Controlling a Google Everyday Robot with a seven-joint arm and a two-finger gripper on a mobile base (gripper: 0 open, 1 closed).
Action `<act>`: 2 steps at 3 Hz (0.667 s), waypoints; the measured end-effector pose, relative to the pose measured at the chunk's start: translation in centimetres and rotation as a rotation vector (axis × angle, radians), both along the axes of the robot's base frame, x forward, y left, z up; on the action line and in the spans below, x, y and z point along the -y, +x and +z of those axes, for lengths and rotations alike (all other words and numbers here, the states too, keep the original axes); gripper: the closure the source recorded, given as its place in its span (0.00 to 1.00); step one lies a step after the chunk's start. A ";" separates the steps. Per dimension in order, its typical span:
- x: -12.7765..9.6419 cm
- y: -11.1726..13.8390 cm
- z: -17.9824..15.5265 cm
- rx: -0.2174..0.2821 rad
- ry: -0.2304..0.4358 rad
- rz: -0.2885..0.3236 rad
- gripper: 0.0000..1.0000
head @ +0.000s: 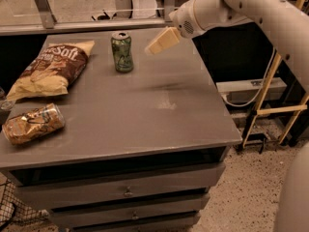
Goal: Knock green can over
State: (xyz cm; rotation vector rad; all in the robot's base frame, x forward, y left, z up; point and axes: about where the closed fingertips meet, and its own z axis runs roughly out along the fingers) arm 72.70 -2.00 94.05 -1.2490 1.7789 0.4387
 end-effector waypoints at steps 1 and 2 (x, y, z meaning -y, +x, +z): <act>-1.6 0.1 -0.1 0.002 0.010 0.040 0.00; -3.9 0.1 -0.3 -0.007 0.017 0.093 0.00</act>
Offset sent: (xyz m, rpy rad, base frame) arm -0.0004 0.0603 -0.0017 0.0252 0.0122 0.1489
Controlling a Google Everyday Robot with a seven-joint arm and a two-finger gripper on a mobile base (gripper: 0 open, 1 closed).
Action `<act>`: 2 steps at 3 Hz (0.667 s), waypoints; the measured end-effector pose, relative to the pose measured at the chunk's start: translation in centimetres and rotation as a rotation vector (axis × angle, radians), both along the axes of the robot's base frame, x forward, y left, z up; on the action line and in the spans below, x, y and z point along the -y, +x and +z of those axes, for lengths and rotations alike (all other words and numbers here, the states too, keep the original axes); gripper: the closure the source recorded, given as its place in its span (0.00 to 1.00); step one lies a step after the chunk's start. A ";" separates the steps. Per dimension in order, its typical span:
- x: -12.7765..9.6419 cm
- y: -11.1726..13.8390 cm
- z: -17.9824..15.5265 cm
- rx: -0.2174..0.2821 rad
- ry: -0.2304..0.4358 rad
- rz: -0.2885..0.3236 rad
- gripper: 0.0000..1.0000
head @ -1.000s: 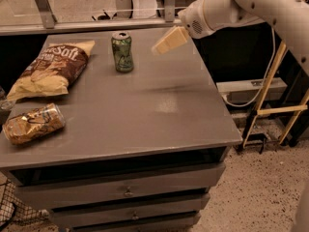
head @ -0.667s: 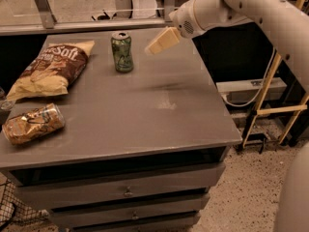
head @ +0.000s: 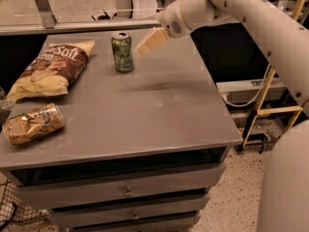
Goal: Knock green can over
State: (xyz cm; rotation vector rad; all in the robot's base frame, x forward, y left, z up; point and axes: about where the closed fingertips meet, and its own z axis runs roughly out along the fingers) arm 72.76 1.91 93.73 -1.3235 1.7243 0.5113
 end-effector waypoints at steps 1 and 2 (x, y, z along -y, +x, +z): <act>-1.7 0.4 -0.2 -0.011 0.018 0.029 0.00; -2.8 1.0 -0.5 -0.027 0.037 0.044 0.00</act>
Offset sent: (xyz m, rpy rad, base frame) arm 0.0210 0.0356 -0.0028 0.0641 0.0431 0.0552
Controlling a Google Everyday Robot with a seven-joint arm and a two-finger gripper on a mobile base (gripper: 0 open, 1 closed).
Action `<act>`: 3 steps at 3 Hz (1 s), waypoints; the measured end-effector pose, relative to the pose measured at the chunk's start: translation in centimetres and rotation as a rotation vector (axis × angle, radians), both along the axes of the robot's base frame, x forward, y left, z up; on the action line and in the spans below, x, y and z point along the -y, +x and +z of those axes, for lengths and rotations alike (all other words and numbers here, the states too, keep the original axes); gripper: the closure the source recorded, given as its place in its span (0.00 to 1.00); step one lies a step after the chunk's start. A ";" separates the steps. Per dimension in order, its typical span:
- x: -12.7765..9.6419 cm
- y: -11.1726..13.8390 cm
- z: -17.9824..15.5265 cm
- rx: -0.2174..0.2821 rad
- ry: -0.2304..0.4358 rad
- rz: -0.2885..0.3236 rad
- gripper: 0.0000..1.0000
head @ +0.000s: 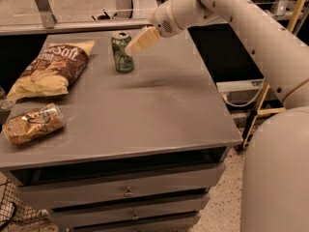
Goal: Knock green can over
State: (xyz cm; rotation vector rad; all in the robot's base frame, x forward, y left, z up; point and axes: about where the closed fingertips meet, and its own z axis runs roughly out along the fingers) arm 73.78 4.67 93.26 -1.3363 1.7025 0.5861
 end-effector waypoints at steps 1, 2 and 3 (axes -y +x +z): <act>-0.9 0.5 -0.6 -0.031 -0.007 0.005 0.00; -1.5 0.6 -0.9 -0.047 -0.013 0.007 0.00; -2.4 0.6 -1.6 -0.062 -0.031 0.011 0.00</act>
Offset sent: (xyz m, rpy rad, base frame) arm 0.0075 0.0195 -0.0094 -0.0248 0.0582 0.0029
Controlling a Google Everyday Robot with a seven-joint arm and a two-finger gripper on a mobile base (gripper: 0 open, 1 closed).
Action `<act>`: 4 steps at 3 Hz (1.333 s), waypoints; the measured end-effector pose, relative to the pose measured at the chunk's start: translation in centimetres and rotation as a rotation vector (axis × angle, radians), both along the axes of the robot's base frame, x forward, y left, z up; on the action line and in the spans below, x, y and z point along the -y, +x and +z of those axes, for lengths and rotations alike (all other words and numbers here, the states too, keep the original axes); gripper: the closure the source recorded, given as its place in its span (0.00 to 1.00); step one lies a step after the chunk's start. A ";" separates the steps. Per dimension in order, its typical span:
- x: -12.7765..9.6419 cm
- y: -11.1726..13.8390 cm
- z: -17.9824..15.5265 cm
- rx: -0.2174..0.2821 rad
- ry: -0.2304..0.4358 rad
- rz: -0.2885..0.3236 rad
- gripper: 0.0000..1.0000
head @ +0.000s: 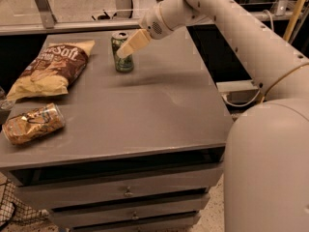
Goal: Knock green can over
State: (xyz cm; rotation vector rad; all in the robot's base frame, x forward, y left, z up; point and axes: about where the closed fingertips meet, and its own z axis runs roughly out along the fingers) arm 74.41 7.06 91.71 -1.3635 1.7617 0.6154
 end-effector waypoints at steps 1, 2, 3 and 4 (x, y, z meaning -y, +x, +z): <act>-0.6 0.0 -0.3 -0.007 -0.008 0.006 0.00; -1.1 0.0 -0.6 -0.011 -0.022 0.001 0.15; -1.5 0.0 -0.6 -0.014 -0.023 -0.002 0.40; -1.8 0.0 -0.4 -0.015 -0.015 0.002 0.62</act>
Offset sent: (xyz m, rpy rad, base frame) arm 0.0007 0.0129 -0.0047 -0.0423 0.0079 -0.0173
